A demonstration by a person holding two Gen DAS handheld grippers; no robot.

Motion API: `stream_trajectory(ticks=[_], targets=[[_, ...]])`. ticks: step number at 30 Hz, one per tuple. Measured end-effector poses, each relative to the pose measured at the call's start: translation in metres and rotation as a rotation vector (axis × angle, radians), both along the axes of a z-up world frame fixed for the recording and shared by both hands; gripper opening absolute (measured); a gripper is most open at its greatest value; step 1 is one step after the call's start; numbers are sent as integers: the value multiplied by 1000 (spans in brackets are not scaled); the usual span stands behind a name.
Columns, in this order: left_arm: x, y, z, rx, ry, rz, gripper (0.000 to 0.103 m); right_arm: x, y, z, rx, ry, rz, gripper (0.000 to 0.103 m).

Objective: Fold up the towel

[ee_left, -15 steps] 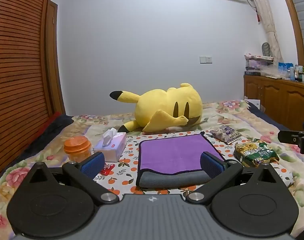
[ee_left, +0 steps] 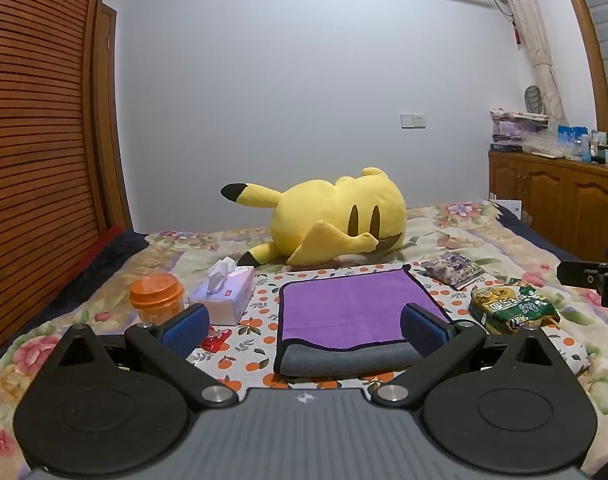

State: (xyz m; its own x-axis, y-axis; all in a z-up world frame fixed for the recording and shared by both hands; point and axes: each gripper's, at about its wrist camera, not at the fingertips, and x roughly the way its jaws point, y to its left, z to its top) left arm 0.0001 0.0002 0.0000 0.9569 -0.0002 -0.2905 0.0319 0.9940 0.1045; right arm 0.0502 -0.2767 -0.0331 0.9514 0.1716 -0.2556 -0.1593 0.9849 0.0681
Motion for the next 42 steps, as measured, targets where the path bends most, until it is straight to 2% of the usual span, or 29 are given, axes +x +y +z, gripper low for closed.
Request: stream_trajectory(ticks=[42], targets=[[1,3,-1,5,0,0,103,3,-7,-3,3,9,-6,103]])
